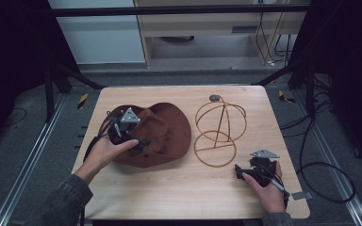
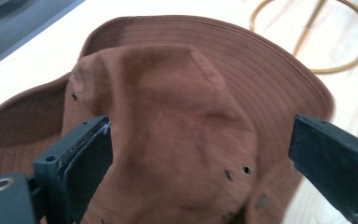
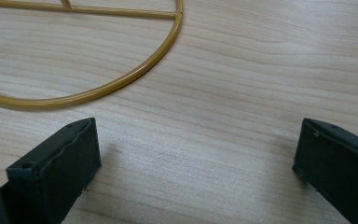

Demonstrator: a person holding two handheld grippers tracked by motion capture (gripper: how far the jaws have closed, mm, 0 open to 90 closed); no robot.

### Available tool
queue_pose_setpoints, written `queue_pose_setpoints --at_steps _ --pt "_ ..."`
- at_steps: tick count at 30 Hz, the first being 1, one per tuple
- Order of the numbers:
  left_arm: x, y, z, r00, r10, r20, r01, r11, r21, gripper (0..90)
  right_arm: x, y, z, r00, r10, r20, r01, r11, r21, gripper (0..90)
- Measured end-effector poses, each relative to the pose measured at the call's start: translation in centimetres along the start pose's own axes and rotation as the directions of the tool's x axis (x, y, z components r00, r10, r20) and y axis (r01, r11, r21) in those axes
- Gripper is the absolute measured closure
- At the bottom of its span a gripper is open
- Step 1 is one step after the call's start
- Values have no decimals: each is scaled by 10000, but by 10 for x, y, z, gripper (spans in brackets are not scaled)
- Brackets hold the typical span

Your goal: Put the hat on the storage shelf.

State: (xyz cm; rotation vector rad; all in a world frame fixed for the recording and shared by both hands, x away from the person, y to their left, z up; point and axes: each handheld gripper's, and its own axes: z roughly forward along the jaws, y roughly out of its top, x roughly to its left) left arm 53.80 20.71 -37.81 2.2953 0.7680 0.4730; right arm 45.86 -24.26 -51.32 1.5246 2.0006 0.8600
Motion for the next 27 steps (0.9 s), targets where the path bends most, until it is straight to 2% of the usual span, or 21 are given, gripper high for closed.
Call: queue_pose_setpoints --at_steps 3,7,9,11,16,17,27 --pt "8 6 1 9999 -137 49 137 9998 109 48 0 0 0 10000 11 -29 -11 10000 14 5" --pt "15 15 0 9999 58 161 -62 9997 242 41 0 0 0 10000 12 -29 -12 10000 12 5" --pt "18 18 0 9994 2 345 -12 9995 300 35 0 0 0 10000 15 -28 -15 10000 13 5" --pt "18 23 2 9993 331 150 -339 9979 557 38 0 0 0 10000 12 -27 -12 10000 13 4" --pt "19 28 3 9992 370 119 -375 9979 532 42 0 0 0 10000 10 -25 -10 10000 14 4" --pt "20 29 3 9987 490 122 -497 9963 707 41 0 0 0 10000 -7 -23 7 10000 11 4" --pt "25 34 3 9990 453 -31 -449 9959 786 41 0 0 0 10000 -5 -24 5 10000 9 4"
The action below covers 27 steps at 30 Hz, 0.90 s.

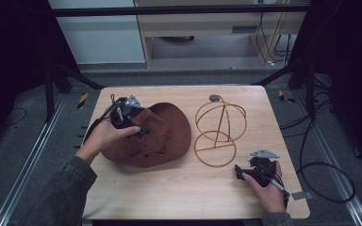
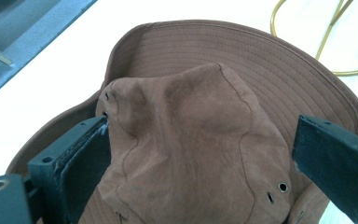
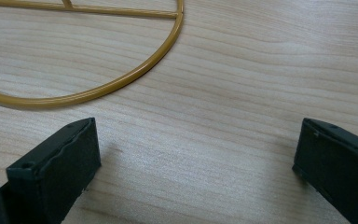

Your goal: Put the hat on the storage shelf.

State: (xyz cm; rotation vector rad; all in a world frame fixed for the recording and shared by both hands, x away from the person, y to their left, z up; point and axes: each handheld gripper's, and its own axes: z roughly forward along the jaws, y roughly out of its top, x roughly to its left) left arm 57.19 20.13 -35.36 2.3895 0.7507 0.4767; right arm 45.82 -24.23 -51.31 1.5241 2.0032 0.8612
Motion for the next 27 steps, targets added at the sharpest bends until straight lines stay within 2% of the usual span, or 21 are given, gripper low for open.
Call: queue_pose_setpoints --at_steps 6,8,10,15,22,27 --pt "2 3 8 9998 139 119 -144 9992 372 43 1 0 0 10000 57 18 -57 10000 5 4" --pt "2 3 14 9999 67 101 -72 9984 560 44 1 0 0 10000 51 25 -51 10000 6 4" --pt "4 2 23 9999 79 106 -88 9957 919 55 1 0 0 10000 54 18 -54 10000 4 4" --pt "5 2 30 9999 -20 134 2 9914 1310 69 1 0 0 10000 48 23 -48 10000 5 4" --pt "10 2 36 9994 -301 145 275 9876 1545 178 1 0 0 10000 57 19 -57 10000 4 4" --pt "13 1 41 9994 -331 139 303 9848 1711 248 1 0 0 10000 57 19 -57 10000 4 4"
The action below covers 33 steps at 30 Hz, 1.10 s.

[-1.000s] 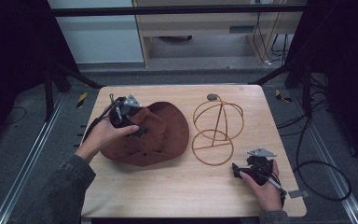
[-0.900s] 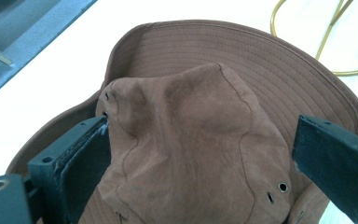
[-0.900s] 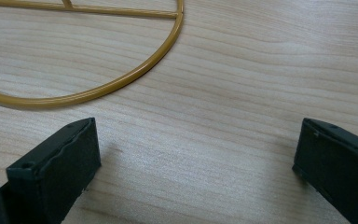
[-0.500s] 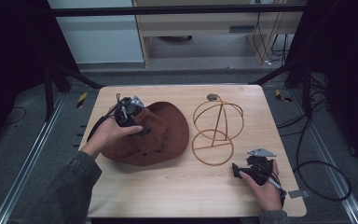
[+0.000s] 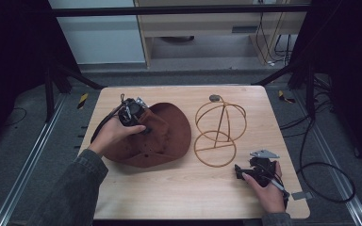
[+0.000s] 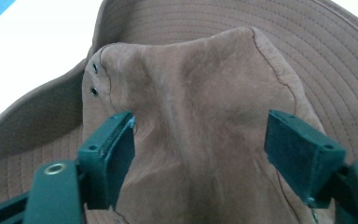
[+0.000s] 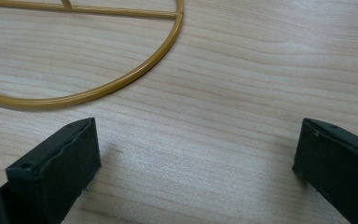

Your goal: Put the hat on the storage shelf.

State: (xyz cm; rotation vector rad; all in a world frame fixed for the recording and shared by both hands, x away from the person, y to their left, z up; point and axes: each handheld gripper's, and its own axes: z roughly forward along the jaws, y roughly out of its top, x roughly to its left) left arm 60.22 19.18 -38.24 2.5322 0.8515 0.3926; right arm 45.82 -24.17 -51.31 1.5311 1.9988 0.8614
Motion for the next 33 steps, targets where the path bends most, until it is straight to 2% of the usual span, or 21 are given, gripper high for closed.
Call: queue_pose_setpoints --at_steps 5,6,10,15,27,31,33 --pt "1 0 5 9998 -170 109 170 9999 -7 272 0 0 0 10000 -5 3 5 10000 1 4" --pt "1 1 6 9999 -53 98 52 9999 138 281 0 0 0 10000 -4 -4 4 10000 1 4" --pt "2 1 9 9999 -78 88 76 9997 218 308 0 0 0 10000 -1 -2 1 10000 0 4" --pt "3 1 11 9995 -144 276 141 9998 133 364 0 0 0 10000 0 -3 0 10000 0 4" --pt "5 1 13 9991 -193 384 185 9996 201 469 0 0 0 10000 -3 -1 3 10000 -1 4" --pt "6 2 14 9987 -220 466 207 9994 281 553 0 0 0 10000 -3 6 3 10000 0 4" --pt "7 2 15 9974 -397 597 372 9984 429 603 0 0 0 10000 -3 4 3 10000 -1 4"
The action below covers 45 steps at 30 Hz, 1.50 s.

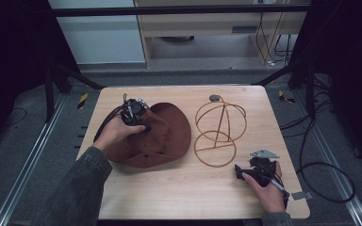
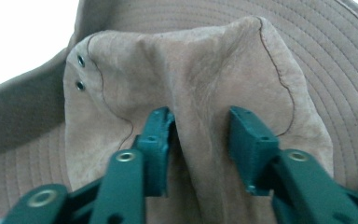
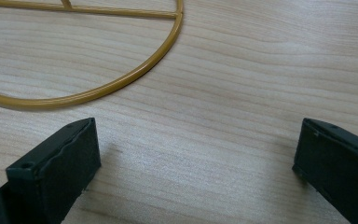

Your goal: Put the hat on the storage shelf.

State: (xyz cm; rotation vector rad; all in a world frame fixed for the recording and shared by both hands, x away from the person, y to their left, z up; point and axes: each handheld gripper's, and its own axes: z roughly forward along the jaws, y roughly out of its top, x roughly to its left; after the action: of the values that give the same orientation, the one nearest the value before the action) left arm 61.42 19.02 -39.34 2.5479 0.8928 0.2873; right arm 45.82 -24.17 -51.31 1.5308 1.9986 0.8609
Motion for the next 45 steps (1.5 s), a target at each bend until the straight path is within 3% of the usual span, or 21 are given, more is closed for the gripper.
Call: queue_pose_setpoints --at_steps 5,7,10,18,34,38,45 --pt "1 1 0 10000 -36 29 35 9999 168 724 0 0 0 10000 -2 0 2 10000 -1 4" --pt "1 2 0 10000 39 -7 -38 9996 273 835 0 0 0 10000 0 1 0 10000 2 4" --pt "0 2 -2 9998 198 -43 -197 9992 347 877 0 0 0 10000 -2 3 2 10000 0 4" --pt "-1 2 -18 9994 251 -255 -251 9997 -19 885 0 0 0 10000 -2 2 2 10000 5 4" --pt "-15 -8 -64 9946 823 -633 -871 9933 -762 885 -3 -1 -1 9996 -225 -185 225 9997 -1 4" --pt "-22 -12 -77 9929 943 -726 -1009 9905 -938 884 -3 -1 -1 9996 -225 -176 225 9997 -3 4" --pt "-38 -16 -109 9874 1318 -878 -1434 9792 -1432 884 -3 -1 -1 9996 -215 -178 215 9998 2 4"
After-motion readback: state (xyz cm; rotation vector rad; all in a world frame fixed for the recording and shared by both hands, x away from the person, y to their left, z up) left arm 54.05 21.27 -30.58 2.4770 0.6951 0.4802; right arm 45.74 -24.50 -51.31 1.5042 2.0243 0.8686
